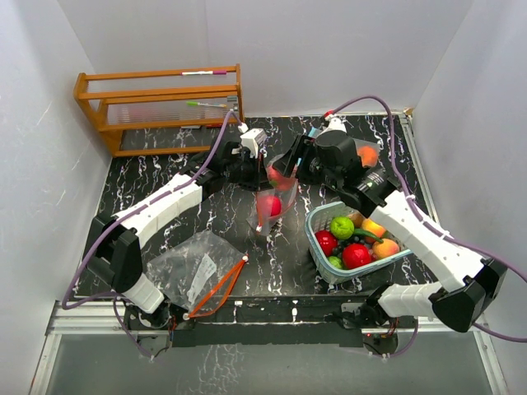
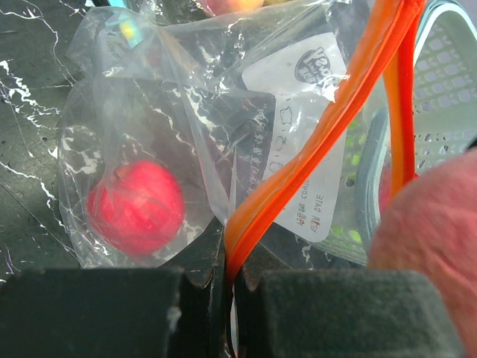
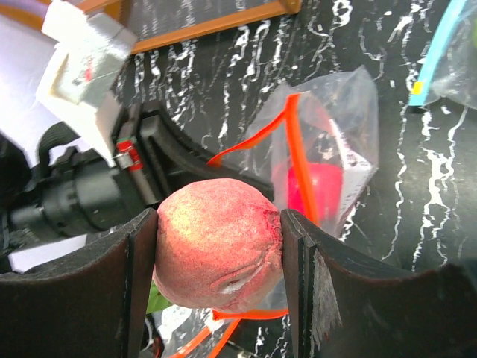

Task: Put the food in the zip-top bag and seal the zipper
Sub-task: Place the fake fruit in the zipper food storage bag.

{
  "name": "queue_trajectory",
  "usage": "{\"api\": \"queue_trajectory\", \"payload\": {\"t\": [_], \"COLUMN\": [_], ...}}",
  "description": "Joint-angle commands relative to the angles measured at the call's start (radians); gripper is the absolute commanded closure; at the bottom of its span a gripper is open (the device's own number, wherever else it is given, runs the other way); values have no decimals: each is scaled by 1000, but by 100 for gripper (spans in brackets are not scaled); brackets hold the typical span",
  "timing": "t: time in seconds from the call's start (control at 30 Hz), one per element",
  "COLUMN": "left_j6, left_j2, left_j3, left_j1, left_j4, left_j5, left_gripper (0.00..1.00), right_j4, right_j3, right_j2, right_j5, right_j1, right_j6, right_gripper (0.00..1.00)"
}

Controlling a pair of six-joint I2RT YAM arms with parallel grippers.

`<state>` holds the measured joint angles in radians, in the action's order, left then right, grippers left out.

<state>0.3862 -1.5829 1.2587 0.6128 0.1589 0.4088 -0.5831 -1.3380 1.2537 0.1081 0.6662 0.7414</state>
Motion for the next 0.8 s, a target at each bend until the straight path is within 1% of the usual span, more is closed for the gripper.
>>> {"api": "queue_trajectory", "payload": {"t": [0.0,0.13,0.23,0.33,0.4,0.43,0.47,0.57,0.63,0.7,0.77], "left_j6": [-4,-10,-13,-16,-16,-17,-17,-20,-21,-21,-24], "left_j2": [25,30,33,31,26,24,22,20,18,16,12], "left_j3": [34,38,36,36,39,40,43,47,49,55,67], "left_j1": [5,5,5,5,5,6,6,5,5,5,5], "left_j4": [18,29,33,34,34,34,36,39,41,43,51], "left_j5": [10,1,-4,-6,-3,-2,0,0,-1,-1,1], "left_gripper": [100,100,100,100,100,100,100,100,100,100,100], "right_j4": [57,32,5,-42,-46,-44,-44,-55,-63,-79,-104], "right_j3": [-3,-11,-7,-20,-15,-12,-13,-20,-28,-40,-52], "right_j2": [28,74,90,113,111,107,102,91,90,95,107], "right_j5": [104,137,151,169,179,183,186,204,209,213,223], "right_j1": [2,22,30,38,47,50,51,56,57,57,60], "right_j6": [-10,-11,-12,-22,-26,-26,-28,-34,-47,-55,-59], "right_gripper": [92,92,87,74,60,56,54,37,35,22,21]}}
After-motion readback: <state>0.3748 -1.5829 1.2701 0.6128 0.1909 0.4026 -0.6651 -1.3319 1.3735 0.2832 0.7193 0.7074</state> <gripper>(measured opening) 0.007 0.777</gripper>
